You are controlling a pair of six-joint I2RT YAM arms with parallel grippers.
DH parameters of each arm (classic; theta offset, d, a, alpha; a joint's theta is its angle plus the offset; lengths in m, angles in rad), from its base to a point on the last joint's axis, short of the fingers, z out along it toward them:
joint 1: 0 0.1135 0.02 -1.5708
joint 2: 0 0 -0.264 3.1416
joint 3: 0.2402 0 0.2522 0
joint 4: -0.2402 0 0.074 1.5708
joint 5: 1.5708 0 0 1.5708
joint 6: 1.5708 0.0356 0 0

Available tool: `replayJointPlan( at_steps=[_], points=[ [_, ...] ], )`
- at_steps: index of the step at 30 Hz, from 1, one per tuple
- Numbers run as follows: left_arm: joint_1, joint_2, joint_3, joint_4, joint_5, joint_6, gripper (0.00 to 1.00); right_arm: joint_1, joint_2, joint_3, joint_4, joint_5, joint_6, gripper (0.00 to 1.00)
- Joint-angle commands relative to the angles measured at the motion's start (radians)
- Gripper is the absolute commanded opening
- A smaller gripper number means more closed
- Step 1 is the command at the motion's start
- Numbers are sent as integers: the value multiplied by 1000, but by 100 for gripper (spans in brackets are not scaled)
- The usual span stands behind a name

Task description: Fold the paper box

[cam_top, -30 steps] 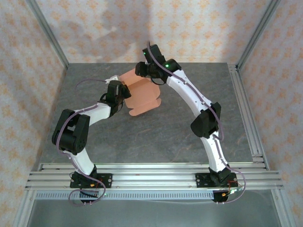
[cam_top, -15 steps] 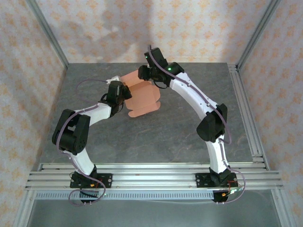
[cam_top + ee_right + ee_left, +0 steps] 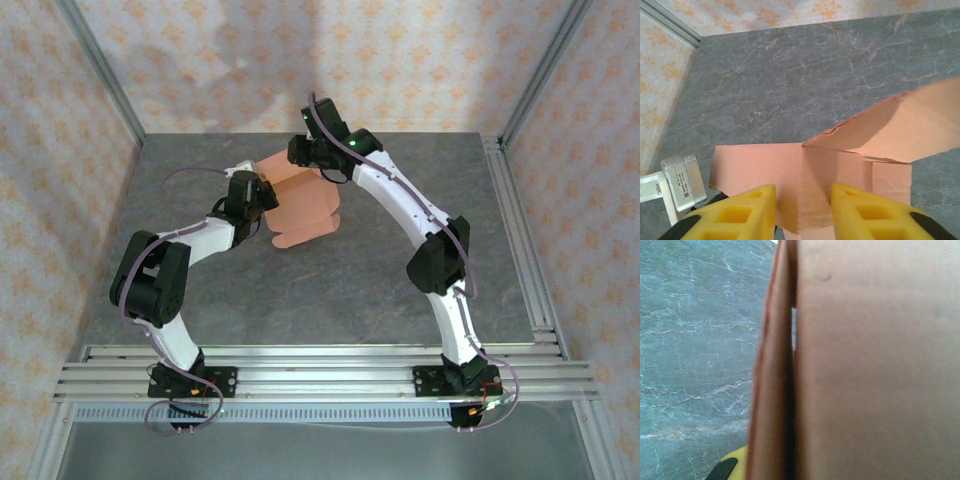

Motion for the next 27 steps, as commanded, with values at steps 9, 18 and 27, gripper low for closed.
replayJointPlan(
  at_steps=[9,18,27],
  points=[
    [-9,-30,15,19,7,15,0,-4,-6,40,-15,-21,1,24],
    [-8,-29,26,-18,-16,15,0,-3,-162,-119,50,40,-58,51],
    [-3,-44,14,-22,56,99,0,-81,-485,-585,357,99,-72,54]
  ],
)
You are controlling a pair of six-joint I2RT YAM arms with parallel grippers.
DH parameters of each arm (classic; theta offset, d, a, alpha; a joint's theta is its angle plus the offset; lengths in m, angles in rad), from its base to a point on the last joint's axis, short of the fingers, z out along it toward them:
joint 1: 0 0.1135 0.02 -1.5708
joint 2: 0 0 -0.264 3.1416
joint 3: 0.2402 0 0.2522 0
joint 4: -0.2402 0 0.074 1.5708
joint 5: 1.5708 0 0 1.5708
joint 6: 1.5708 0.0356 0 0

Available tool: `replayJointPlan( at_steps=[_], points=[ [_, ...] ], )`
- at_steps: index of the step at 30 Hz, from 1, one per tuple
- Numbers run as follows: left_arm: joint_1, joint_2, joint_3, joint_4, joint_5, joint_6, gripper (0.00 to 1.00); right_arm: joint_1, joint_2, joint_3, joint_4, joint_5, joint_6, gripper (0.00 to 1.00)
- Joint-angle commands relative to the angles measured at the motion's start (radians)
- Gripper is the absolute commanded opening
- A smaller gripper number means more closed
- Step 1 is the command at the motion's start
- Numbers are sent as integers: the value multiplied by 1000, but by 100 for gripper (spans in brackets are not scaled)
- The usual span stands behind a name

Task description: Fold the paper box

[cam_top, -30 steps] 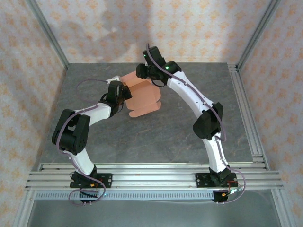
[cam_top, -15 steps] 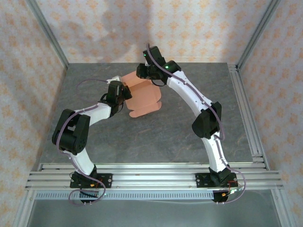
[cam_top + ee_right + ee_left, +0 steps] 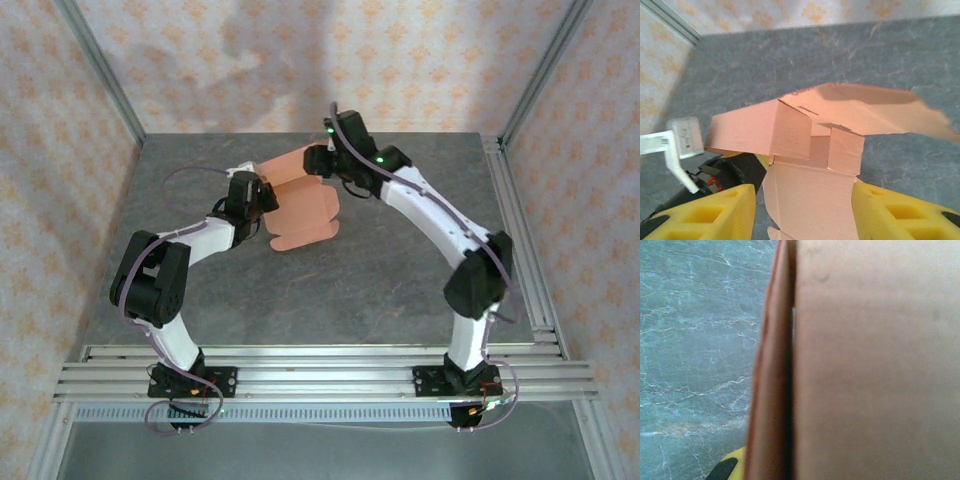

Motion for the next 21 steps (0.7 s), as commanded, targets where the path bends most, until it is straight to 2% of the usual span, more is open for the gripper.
replayJointPlan(
  at_steps=[1,6,9,13,17,21],
  points=[
    [-2,-48,10,8,69,73,0,-76,-109,-98,161,35,-10,54],
    [0,-70,2,26,206,165,0,-230,-130,-172,193,-173,19,54],
    [1,-82,-1,36,253,187,0,-282,-105,-175,186,-278,-6,53],
    [3,-83,5,48,294,173,0,-303,-69,-159,139,-365,-84,50],
    [3,-72,15,57,305,139,0,-297,-60,-181,157,-513,-113,48],
    [3,-59,29,48,298,116,0,-266,-66,-199,153,-561,-155,46]
  ],
)
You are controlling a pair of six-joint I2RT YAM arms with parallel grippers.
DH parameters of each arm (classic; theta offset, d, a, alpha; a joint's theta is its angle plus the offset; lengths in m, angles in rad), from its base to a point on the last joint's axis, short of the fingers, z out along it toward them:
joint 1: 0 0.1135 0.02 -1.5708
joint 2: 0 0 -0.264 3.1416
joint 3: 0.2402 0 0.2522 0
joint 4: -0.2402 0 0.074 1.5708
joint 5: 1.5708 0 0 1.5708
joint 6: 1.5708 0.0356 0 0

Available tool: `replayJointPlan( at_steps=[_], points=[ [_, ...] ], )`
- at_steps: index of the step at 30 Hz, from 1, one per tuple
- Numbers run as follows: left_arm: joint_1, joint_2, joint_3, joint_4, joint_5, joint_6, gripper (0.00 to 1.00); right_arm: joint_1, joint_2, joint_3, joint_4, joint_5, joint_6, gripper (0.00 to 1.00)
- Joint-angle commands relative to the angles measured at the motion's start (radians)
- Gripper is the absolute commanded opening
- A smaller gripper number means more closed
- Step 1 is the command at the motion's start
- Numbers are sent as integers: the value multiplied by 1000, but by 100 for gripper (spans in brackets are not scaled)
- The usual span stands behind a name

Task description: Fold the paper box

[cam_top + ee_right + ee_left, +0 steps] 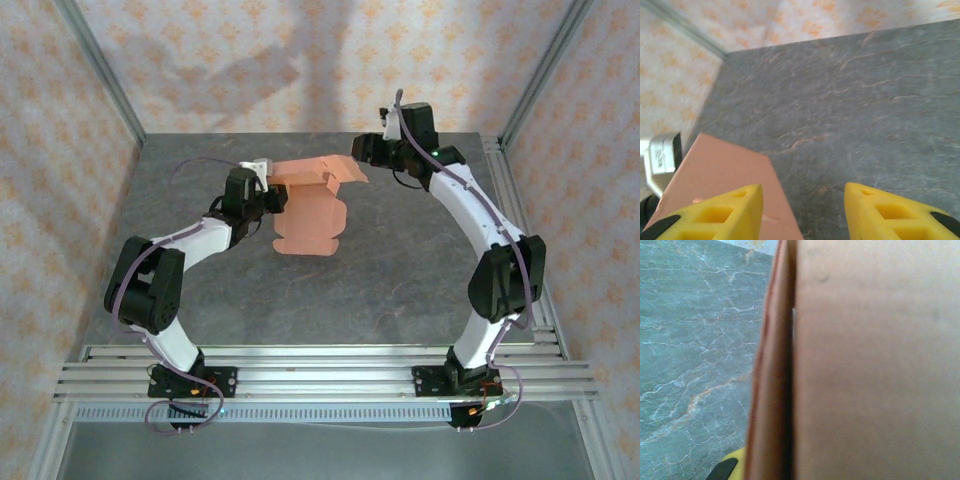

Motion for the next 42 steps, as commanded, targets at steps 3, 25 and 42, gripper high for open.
replayJointPlan(
  at_steps=[3,25,42],
  points=[
    [3,-4,42,10,-9,-43,0,45,-18,-26,-3,-114,-86,43],
    [2,56,104,-51,-13,-98,0,179,-71,-159,151,-7,-281,36],
    [3,54,106,-41,11,-105,0,209,-109,-199,145,46,-431,44]
  ],
)
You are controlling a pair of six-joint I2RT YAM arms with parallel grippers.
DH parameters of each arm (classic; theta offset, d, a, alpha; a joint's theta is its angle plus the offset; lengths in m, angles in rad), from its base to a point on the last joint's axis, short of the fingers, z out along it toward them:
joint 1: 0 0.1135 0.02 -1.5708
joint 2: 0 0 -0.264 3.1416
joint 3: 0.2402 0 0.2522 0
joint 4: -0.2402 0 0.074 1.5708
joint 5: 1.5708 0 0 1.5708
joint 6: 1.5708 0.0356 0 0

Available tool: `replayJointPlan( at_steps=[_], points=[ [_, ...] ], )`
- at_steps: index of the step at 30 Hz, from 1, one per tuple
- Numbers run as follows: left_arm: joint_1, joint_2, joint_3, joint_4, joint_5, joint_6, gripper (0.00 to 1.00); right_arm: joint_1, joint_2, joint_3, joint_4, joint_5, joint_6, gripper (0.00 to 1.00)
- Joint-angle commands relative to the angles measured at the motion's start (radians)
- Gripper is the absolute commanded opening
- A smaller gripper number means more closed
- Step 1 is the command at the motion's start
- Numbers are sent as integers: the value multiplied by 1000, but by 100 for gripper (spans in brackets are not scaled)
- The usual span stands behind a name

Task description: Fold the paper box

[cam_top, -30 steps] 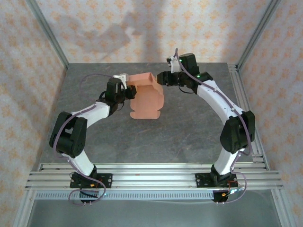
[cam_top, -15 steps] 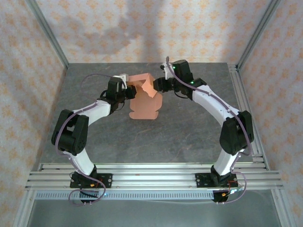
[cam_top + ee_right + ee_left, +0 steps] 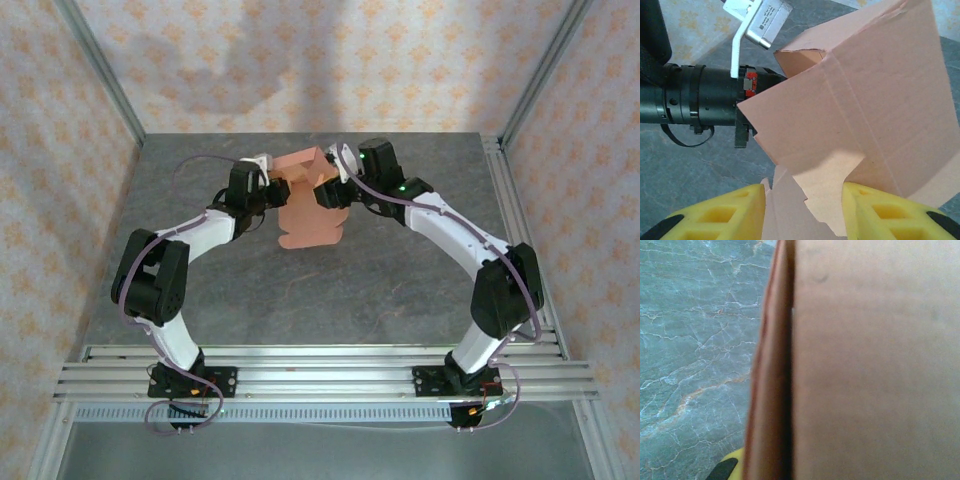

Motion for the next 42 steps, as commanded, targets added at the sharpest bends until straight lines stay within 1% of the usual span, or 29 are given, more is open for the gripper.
replayJointPlan(
  at_steps=[1,4,8,13,17,20,23,27,37,42],
  points=[
    [0,-9,18,16,8,-2,0,0,-38,22,-9,16,-48,44],
    [2,-12,12,17,5,-1,0,-2,-97,-32,38,4,-63,45],
    [3,-11,8,29,15,-1,0,-22,-164,-88,90,40,-37,44],
    [3,-13,-5,67,54,11,0,-80,-181,-94,141,46,68,45],
    [4,-14,-10,76,68,14,0,-131,-168,-89,222,7,179,45],
    [4,-17,-13,81,74,11,0,-130,-117,-31,147,-40,115,47],
    [4,-17,-9,79,83,11,0,-101,-68,25,55,-30,26,47],
    [4,-17,-4,76,86,9,0,-46,-22,79,-29,20,-70,46],
    [4,-18,-4,74,94,12,0,-8,58,168,-104,109,-116,42],
    [4,-13,-6,87,107,7,0,25,109,249,-185,237,-168,40]
  ],
)
